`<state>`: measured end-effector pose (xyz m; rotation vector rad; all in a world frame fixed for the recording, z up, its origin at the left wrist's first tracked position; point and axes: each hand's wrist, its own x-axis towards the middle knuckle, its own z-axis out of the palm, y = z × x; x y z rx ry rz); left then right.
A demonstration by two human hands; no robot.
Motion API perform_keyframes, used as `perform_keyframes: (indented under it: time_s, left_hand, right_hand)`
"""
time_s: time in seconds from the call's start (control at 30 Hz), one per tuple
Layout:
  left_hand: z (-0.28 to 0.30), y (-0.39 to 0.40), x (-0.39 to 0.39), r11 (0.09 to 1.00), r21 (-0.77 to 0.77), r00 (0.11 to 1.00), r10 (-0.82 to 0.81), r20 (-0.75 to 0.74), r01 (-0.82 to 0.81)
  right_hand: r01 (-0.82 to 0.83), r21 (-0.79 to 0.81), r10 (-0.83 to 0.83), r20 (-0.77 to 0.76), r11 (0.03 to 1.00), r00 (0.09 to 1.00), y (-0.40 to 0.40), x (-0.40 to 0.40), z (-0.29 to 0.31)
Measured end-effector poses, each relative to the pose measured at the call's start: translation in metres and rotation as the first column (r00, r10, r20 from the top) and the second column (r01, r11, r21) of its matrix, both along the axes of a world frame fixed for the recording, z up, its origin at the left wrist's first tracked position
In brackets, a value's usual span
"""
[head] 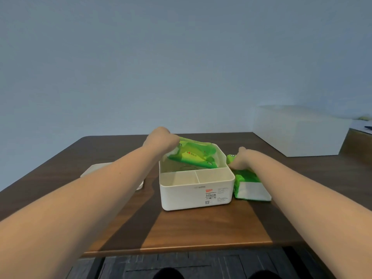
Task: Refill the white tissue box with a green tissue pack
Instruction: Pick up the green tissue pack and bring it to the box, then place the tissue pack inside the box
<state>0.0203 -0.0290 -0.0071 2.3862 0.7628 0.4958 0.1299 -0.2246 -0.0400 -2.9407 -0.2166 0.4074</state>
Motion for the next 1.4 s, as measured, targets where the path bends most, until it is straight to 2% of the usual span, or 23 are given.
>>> perform_keyframes:
  time_s: [0.17,0.37,0.5,0.7,0.8,0.87,1.03,1.17,1.27,1.4]
  left_hand:
    - [0.017,0.013,0.002,0.994,-0.096,0.963,0.077,0.258,-0.053]
    - [0.021,0.039,0.015,0.971,-0.226,0.912,0.165,0.375,-0.082]
    - [0.011,0.054,0.02,0.968,-0.203,0.913,0.214,0.349,-0.149]
    - [-0.009,0.085,0.028,0.968,-0.115,0.961,0.237,0.145,-0.222]
    - [-0.016,0.095,0.037,0.975,-0.083,0.976,0.212,0.046,-0.208]
    - [-0.021,0.099,0.043,0.977,-0.075,0.98,0.198,-0.009,-0.198]
    - [-0.036,0.106,0.055,0.982,-0.095,0.985,0.157,-0.072,-0.164]
    - [-0.044,0.111,0.056,0.979,-0.148,0.989,0.13,-0.076,-0.14]
    - [-0.048,0.112,0.054,0.981,-0.137,0.988,0.125,-0.09,-0.136]
    - [-0.053,0.115,0.054,0.982,-0.119,0.986,0.133,-0.102,-0.145]
  right_hand:
    - [0.027,0.057,-0.03,0.052,0.998,0.998,-0.001,0.014,-0.003]
    - [0.029,0.155,-0.05,0.133,0.987,0.99,-0.002,0.022,0.008]
    - [0.03,0.236,-0.076,0.188,0.971,0.979,0.004,0.035,0.015]
    - [-0.078,0.361,-0.054,0.342,0.929,0.938,0.017,0.026,0.048]
    - [-0.231,0.404,0.051,0.41,0.885,0.911,0.03,0.019,0.067]
    - [-0.376,0.393,0.188,0.439,0.839,0.879,0.039,0.014,0.076]
    - [-0.695,0.236,0.57,0.428,0.679,0.702,0.064,-0.002,0.078]
    - [-0.799,0.092,0.728,0.361,0.594,0.583,0.082,-0.01,0.063]
    - [-0.83,0.001,0.79,0.306,0.558,0.532,0.089,-0.013,0.057]
    - [-0.859,-0.017,0.833,0.252,0.512,0.492,0.089,-0.019,0.061]
